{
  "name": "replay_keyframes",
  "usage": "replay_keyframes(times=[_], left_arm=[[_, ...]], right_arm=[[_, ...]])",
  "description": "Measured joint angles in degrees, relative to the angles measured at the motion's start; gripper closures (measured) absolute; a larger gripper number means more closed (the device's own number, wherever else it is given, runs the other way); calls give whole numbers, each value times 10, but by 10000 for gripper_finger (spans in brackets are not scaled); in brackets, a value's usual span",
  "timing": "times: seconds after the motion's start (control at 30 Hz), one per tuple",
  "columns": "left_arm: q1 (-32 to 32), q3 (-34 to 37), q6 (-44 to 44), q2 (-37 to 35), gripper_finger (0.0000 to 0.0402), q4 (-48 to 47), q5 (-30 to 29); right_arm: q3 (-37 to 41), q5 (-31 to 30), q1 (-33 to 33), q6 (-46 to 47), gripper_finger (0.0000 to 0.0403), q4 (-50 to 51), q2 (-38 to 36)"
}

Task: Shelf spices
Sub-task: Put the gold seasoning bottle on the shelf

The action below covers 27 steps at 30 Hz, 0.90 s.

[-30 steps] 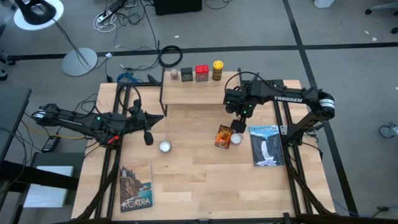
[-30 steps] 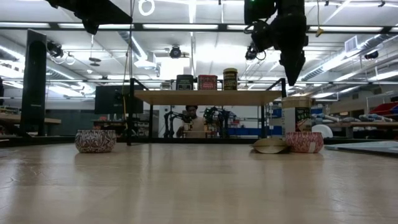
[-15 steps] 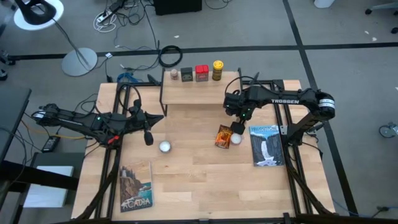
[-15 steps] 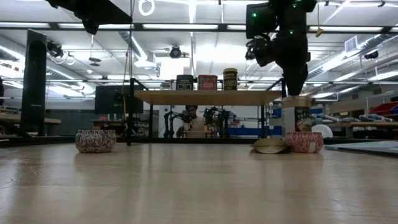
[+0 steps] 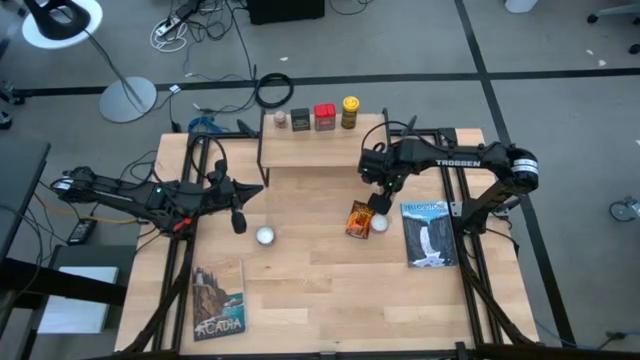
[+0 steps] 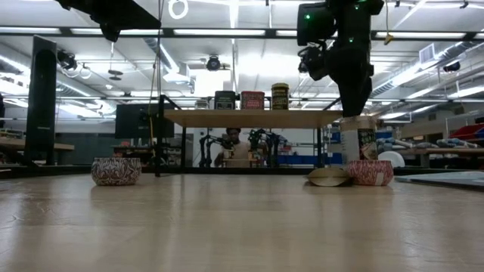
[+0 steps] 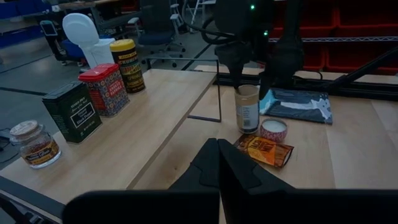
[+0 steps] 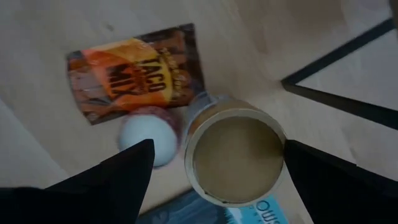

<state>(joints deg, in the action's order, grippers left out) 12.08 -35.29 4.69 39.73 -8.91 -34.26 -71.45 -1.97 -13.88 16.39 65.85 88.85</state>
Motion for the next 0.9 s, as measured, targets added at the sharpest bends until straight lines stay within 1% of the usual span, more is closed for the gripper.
replay_keyframes(times=[0.13, 0.33, 0.5, 0.9], left_arm=[[0, 0, 0, 0, 401, 0, 0], [0, 0, 0, 0, 401, 0, 0], [0, 0, -1, 0, 401, 0, 0], [0, 0, 0, 0, 401, 0, 0]], right_arm=[[-11, 2, 4, 3, 46, 6, 1], [-12, -7, -3, 7, 46, 43, 1], [-12, -13, -14, 11, 45, 31, 1], [-13, 1, -24, 49, 42, 31, 1]])
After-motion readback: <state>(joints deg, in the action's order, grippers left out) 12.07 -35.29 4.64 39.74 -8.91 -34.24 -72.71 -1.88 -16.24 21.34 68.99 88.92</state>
